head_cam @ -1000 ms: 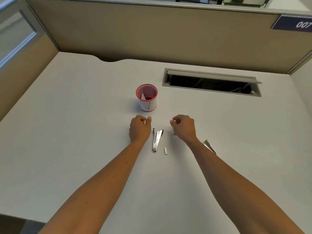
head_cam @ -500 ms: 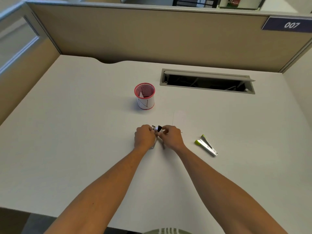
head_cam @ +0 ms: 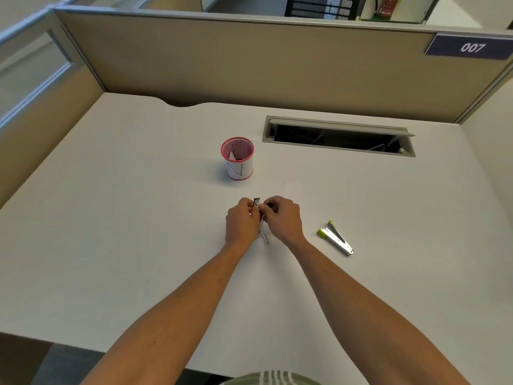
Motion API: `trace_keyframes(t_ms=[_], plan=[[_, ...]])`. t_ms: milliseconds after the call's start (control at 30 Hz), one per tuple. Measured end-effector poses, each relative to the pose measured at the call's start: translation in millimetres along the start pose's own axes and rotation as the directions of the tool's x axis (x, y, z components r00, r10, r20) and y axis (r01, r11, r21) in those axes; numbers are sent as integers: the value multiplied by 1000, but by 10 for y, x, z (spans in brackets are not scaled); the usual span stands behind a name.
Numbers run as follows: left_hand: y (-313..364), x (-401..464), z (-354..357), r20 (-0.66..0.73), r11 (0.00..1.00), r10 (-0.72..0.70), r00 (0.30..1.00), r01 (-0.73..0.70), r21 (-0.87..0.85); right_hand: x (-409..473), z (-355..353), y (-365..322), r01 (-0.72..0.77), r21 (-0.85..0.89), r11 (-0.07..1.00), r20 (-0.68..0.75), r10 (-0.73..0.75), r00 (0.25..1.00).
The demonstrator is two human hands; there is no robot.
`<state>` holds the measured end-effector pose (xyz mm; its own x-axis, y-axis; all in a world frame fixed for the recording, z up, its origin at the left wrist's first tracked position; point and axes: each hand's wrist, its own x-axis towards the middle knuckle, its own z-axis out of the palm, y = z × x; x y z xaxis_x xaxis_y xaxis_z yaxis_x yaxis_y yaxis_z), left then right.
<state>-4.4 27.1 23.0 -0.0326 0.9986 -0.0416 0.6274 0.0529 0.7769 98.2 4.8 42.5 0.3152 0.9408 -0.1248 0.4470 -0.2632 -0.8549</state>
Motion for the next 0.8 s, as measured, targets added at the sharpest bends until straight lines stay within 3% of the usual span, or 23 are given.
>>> trace_keyframes(t_ms=[233, 333, 400, 567, 700, 800], plan=[[181, -6, 47, -94, 1000, -25, 995, 25, 0, -67, 62, -132, 58, -64, 996, -157, -67, 985], [188, 48, 10, -163, 983, -181, 970, 173, -65, -71, 25, -147, 60, -55, 997, -226, -71, 972], [136, 161, -86, -206, 940, -337, 919, 319, -117, -88, -3, -124, 54, -3, 999, -264, -52, 963], [121, 284, -140, -160, 931, -307, 938, 261, -256, -95, -130, -91, 58, 221, 973, -229, -6, 973], [78, 282, -135, -55, 738, -471, 880, 360, -570, -58, -296, -43, -81, 437, 896, -86, 132, 988], [90, 260, -178, 64, 574, -502, 862, 388, -721, -30, -425, 4, -261, 541, 799, 130, 228, 965]])
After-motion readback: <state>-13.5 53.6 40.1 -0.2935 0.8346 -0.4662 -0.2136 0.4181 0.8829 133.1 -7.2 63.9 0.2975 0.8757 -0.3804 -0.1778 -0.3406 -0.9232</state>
